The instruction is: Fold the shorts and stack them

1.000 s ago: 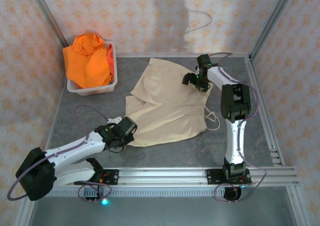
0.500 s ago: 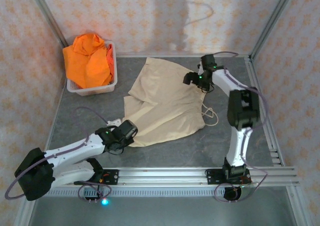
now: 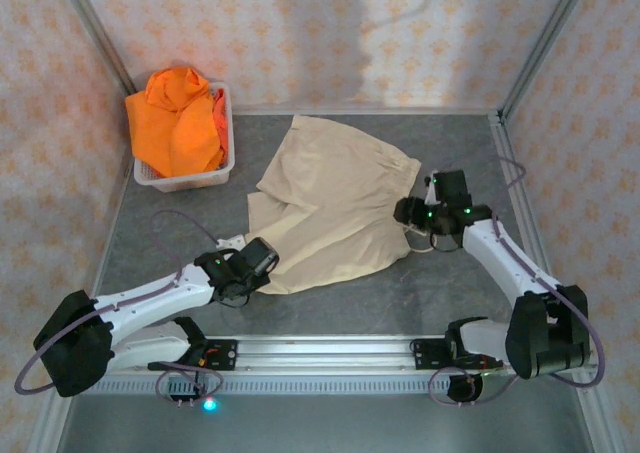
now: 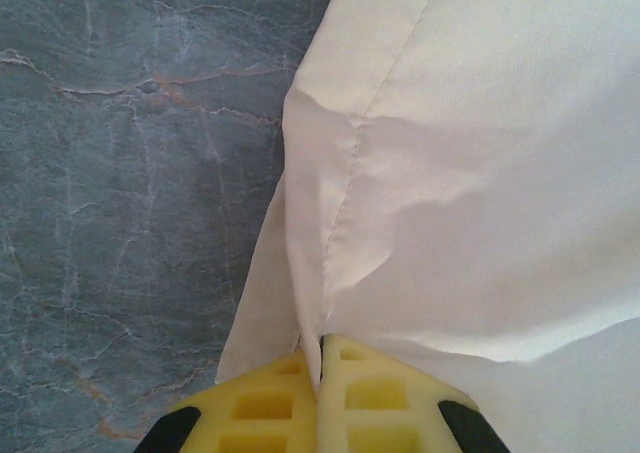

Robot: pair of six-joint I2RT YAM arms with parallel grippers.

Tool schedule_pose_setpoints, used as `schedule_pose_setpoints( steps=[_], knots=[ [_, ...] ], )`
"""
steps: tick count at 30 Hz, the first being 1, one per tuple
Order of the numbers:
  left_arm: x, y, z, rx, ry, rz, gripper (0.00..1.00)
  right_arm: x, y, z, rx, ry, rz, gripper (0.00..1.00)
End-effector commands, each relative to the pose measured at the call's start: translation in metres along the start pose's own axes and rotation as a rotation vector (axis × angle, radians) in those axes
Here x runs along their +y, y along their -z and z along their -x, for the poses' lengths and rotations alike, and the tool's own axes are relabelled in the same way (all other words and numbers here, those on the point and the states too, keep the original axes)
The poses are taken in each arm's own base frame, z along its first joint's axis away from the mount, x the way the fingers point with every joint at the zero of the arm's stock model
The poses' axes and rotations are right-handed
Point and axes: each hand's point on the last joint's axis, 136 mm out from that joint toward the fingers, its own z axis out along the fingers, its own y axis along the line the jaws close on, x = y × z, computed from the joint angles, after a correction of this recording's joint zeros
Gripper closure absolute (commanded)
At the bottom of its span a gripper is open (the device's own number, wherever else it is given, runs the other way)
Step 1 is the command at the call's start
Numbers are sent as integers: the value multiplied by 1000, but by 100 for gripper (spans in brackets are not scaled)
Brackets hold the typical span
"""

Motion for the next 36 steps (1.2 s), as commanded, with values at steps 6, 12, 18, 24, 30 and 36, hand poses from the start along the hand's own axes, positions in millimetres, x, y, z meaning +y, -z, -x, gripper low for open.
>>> schedule_pose_setpoints(
  steps=[6,12,18,24,30,36],
  knots=[
    [-8,3,14,-66,-1,-12,100,-5,-23,-36,97,-113,23,53],
    [-8,0,13,-65,4,-18,100,0,-36,-54,137,-110,26,56],
    [-13,0,15,-67,-6,-19,100,8,-42,-58,180,-82,22,80],
    [-18,41,51,-189,-39,-20,100,11,-7,-29,90,-50,-43,100],
    [-14,99,96,-300,-3,-67,100,18,32,-9,72,-5,-95,100],
    [-8,149,125,-396,-15,-72,100,26,49,-9,80,0,-74,100]
  ],
)
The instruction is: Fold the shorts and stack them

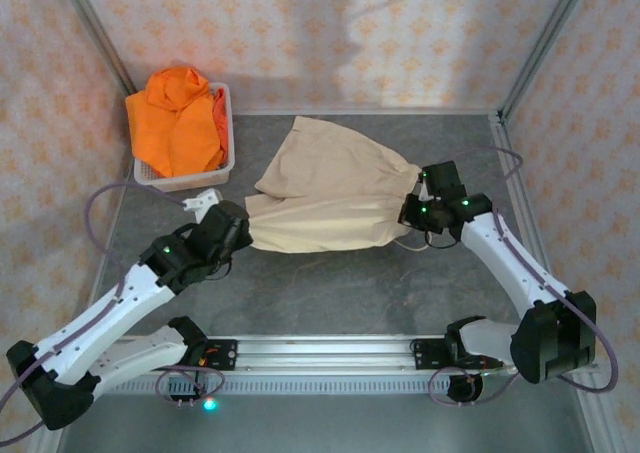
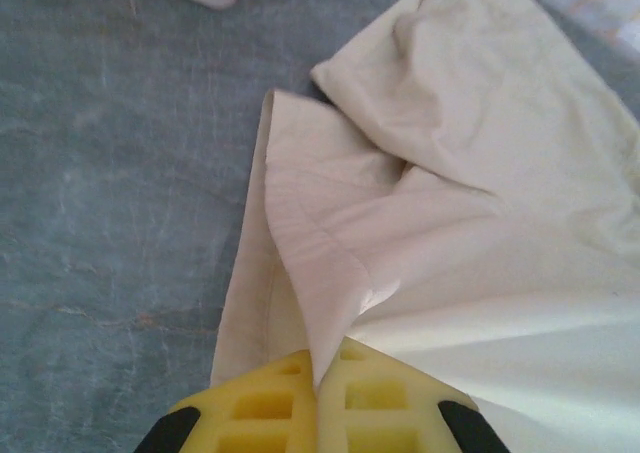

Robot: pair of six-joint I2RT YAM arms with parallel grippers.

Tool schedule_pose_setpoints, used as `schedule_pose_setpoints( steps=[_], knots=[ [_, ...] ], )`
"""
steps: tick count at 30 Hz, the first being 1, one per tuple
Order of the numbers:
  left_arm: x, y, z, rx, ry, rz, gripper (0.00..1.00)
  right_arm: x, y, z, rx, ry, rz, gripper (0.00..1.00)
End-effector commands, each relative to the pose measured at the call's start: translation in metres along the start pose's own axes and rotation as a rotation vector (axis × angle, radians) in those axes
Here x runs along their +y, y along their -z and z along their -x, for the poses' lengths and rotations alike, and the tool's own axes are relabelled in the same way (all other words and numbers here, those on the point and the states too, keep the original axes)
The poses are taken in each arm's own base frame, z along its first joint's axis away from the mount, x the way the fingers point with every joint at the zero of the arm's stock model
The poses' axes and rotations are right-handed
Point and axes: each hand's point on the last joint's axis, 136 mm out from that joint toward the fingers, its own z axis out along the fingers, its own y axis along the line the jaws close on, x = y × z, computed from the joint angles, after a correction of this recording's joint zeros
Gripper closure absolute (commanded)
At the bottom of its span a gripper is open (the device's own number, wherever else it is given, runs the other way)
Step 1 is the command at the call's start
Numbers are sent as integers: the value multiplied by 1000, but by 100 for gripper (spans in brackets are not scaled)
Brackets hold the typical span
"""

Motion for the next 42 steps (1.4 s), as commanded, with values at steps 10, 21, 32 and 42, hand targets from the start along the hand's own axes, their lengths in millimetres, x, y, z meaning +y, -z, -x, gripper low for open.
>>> schedule_pose_setpoints(
  steps=[10,21,32,42],
  knots=[
    [7,11,18,-6,-153,110,100,-7,19,-31,88,22,-25,100],
    [-57,6,83,-99,-233,85,100,3,40,16,-61,18,-67,100],
    [-141,-83,133,-39,-294,116,100,-1,15,77,-82,-65,-113,99],
    [-187,-202,153,16,-257,131,100,-21,-22,126,-64,-167,-133,96]
  ],
)
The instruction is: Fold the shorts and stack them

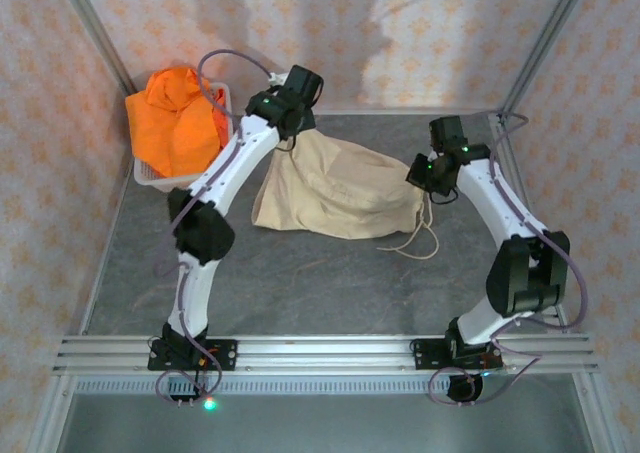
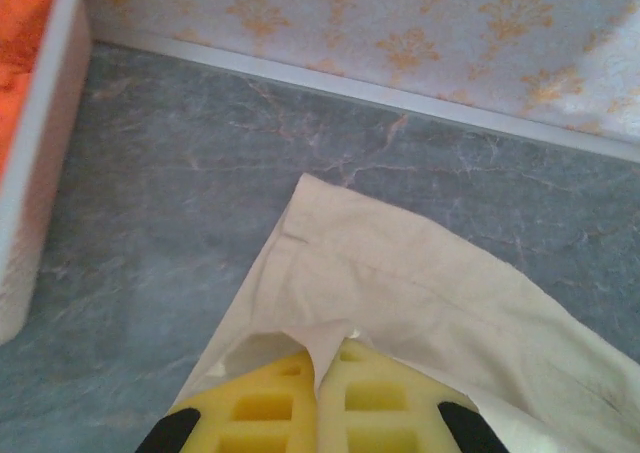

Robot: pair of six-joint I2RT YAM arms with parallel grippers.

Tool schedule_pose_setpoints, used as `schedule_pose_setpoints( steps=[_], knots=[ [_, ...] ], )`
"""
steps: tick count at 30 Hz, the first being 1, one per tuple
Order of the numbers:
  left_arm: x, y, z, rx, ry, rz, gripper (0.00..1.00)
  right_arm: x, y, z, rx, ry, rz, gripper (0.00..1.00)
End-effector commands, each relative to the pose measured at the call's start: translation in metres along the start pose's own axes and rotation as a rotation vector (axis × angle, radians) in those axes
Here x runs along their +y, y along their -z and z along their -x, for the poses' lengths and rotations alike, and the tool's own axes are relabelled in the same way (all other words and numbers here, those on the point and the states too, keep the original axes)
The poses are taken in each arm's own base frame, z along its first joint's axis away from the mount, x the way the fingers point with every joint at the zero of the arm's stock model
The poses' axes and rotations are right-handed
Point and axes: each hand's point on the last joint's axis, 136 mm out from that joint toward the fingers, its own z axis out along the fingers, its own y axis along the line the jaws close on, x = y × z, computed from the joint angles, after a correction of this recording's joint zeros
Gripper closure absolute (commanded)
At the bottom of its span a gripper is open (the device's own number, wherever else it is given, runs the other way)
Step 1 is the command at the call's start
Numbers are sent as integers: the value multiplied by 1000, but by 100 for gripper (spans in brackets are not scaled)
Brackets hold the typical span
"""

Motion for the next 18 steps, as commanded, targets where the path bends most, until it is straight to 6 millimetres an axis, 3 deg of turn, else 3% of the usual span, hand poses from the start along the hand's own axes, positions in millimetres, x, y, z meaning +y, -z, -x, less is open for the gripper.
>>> schedule_pose_setpoints(
  steps=[1,4,6,7,9,11,14,16,18],
  knots=[
    [-2,-19,8,19,-2,-5,100,1,-4,32,-51,-43,6,96],
    [-13,-53,12,9,54,-56,94,-7,-18,50,-44,-91,-7,87],
    [-17,-75,16,5,119,-99,87,-13,-28,67,-46,-137,-2,67],
    [-17,-83,19,1,146,-117,79,-17,-31,75,-50,-166,3,57],
    [-17,-89,30,-14,195,-155,59,-24,-28,94,-57,-242,30,47],
    [-18,-74,46,-36,195,-200,39,-20,-13,107,-87,-287,106,37],
    [-14,-28,66,-69,154,-221,17,2,24,111,-196,-244,210,28],
    [-9,-2,60,-38,148,-222,10,20,39,97,-219,-199,277,24],
    [-12,13,40,19,145,-253,7,35,43,76,-187,-157,320,23]
  ],
)
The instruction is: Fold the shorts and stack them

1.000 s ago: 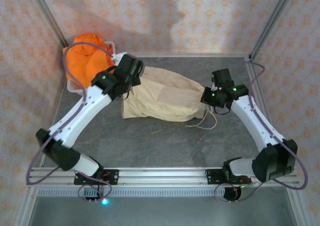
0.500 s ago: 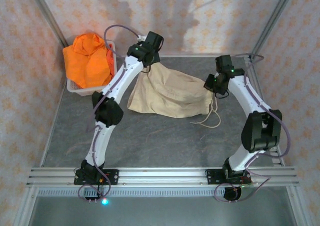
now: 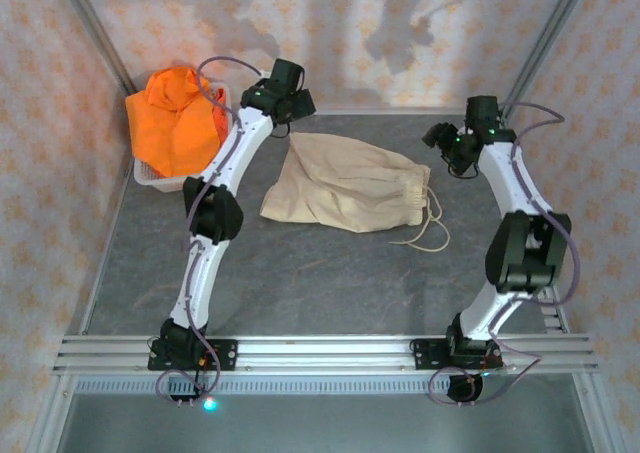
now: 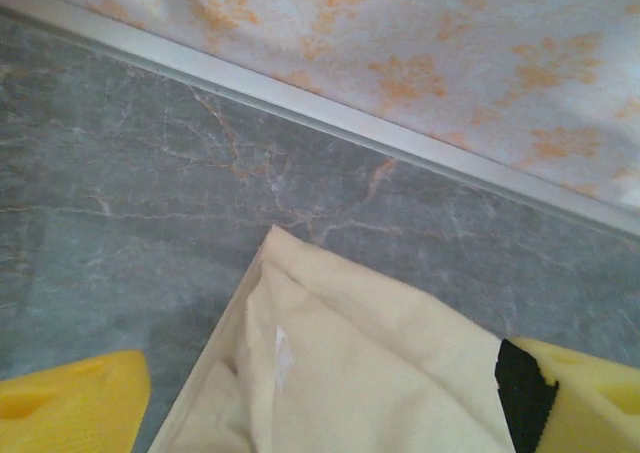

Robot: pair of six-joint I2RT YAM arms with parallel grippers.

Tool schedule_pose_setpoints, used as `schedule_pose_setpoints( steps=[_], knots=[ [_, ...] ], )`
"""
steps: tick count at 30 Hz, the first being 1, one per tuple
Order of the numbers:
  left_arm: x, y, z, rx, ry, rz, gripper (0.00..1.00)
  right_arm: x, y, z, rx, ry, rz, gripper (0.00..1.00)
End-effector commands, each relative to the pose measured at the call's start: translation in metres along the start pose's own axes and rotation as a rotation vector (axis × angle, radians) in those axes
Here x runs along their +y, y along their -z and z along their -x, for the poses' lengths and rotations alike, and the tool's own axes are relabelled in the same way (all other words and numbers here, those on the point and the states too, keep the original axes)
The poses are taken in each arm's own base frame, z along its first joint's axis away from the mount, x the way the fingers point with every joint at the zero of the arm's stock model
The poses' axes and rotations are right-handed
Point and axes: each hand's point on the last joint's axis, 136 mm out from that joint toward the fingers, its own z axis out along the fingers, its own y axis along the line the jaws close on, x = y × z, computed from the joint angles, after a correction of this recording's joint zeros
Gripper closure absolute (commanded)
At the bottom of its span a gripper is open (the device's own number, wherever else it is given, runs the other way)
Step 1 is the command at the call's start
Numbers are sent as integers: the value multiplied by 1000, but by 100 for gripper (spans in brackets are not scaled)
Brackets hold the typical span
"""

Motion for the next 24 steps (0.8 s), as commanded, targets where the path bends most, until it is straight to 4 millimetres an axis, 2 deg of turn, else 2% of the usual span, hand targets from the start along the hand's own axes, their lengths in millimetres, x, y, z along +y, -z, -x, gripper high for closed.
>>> schedule_pose_setpoints(
  steps=[1,6,8,10,13,15,17,21,24],
  knots=[
    [-32,83,-3,0,-8,-156,6,49,25,-31,17,83,170,22],
    [-23,72,-93,106,22,-198,1,56,3,-105,206,133,190,16],
    [-20,69,-117,131,38,-213,0,50,-8,-130,261,134,177,16],
    [-14,57,-138,158,47,-202,0,39,-23,-144,294,111,164,15],
    [-2,37,-170,220,75,-170,0,15,-42,-153,314,106,87,16],
    [2,28,-184,225,91,-168,0,5,-53,-157,324,99,61,16],
    [17,9,-207,252,88,-119,0,-4,-64,-161,344,90,36,16],
    [38,-6,-234,283,89,-70,0,-21,-81,-170,379,78,-7,16],
    [55,-5,-247,288,94,-42,0,-32,-84,-179,401,83,-30,16]
  ],
)
